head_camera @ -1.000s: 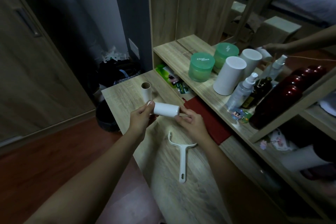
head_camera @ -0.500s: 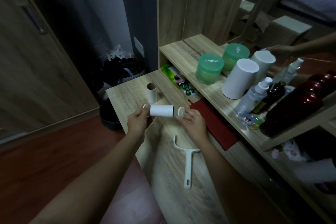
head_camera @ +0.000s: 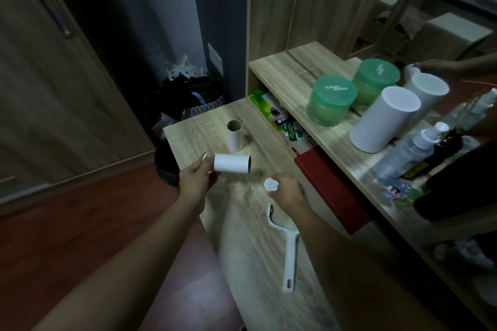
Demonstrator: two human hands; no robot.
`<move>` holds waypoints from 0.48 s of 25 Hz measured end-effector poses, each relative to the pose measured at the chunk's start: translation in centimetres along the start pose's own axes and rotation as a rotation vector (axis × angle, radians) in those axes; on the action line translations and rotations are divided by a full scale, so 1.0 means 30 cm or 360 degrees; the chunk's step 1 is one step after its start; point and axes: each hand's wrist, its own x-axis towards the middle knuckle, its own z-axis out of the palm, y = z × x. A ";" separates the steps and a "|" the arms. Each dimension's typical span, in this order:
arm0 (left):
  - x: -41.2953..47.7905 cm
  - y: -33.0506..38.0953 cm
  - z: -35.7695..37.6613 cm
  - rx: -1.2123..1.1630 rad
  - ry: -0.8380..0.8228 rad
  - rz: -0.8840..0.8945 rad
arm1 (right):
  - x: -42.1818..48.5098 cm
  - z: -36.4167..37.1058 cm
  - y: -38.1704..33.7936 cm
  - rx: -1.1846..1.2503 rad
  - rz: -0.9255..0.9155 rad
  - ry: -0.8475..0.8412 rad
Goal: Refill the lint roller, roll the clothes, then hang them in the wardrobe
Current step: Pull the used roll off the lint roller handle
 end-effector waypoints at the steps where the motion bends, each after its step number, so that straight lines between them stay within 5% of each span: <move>1: 0.007 -0.005 -0.008 -0.0004 0.0004 0.0005 | 0.003 0.006 0.004 0.0006 0.0000 -0.0008; 9: -0.020 0.013 -0.009 -0.0024 -0.0022 0.0016 | -0.054 -0.051 -0.009 0.0034 -0.0135 0.0011; 12: -0.054 0.052 0.004 -0.0027 -0.0057 0.0086 | -0.112 -0.109 -0.095 0.0677 -0.0068 0.0173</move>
